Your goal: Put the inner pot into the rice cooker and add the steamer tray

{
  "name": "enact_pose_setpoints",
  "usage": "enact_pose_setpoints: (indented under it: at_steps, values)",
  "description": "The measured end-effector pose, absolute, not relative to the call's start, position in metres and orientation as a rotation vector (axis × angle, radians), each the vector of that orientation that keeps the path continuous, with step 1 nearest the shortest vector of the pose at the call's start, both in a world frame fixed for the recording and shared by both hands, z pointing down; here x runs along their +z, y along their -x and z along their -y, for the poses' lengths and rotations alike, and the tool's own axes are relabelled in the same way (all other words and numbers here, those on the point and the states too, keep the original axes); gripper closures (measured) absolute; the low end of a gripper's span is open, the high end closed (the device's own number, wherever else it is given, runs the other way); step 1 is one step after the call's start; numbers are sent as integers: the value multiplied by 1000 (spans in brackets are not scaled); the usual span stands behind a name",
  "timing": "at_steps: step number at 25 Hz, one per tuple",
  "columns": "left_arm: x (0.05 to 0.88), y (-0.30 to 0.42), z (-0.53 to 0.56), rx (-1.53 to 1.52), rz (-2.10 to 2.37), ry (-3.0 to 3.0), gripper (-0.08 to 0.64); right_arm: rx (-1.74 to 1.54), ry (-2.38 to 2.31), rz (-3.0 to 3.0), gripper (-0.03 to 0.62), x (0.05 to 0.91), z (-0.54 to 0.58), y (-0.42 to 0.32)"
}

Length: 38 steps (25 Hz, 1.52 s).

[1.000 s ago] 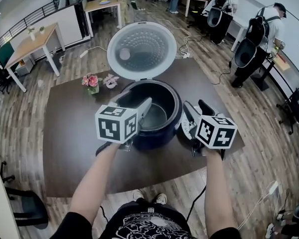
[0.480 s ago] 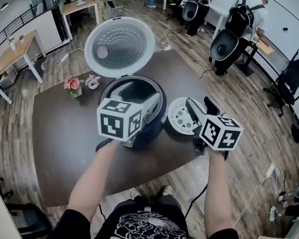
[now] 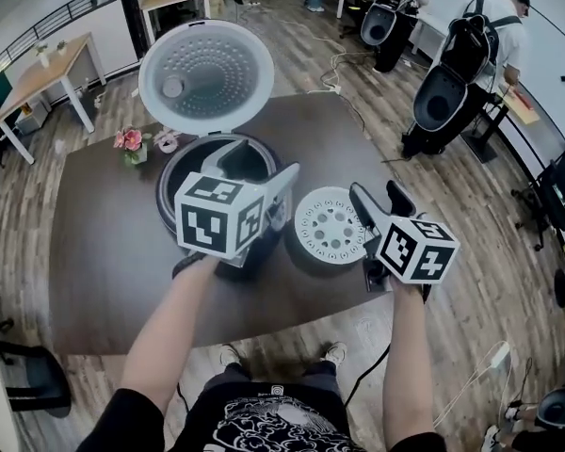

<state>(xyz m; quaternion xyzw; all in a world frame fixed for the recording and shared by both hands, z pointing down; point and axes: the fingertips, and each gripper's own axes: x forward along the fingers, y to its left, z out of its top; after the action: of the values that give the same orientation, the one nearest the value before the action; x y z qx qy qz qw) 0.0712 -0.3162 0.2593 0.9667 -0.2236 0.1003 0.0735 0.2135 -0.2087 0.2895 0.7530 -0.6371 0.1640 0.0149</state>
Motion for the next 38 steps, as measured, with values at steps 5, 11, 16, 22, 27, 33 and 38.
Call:
enact_pose_setpoints:
  at_steps: [5, 11, 16, 22, 27, 33, 38]
  values:
    - [271, -105, 303, 327, 813, -2848, 167, 546, -2221, 2086, 261, 303, 210, -260]
    - [287, -139, 296, 360, 958, -2746, 167, 632, -2039, 2200, 262, 324, 225, -299]
    - [321, -148, 286, 378, 1025, -2611, 167, 725, -1897, 2249, 262, 358, 230, -314]
    - [377, -150, 274, 419, 1053, -2436, 167, 864, -1735, 2281, 262, 403, 243, -314]
    - [430, -140, 262, 440, 1034, -2287, 167, 966, -1690, 2240, 262, 440, 242, -312]
    - [478, -133, 253, 447, 1007, -2150, 167, 1047, -1673, 2170, 270, 477, 233, -315]
    - [498, -132, 250, 422, 998, -2079, 179, 1131, -1671, 2140, 290, 496, 227, -321]
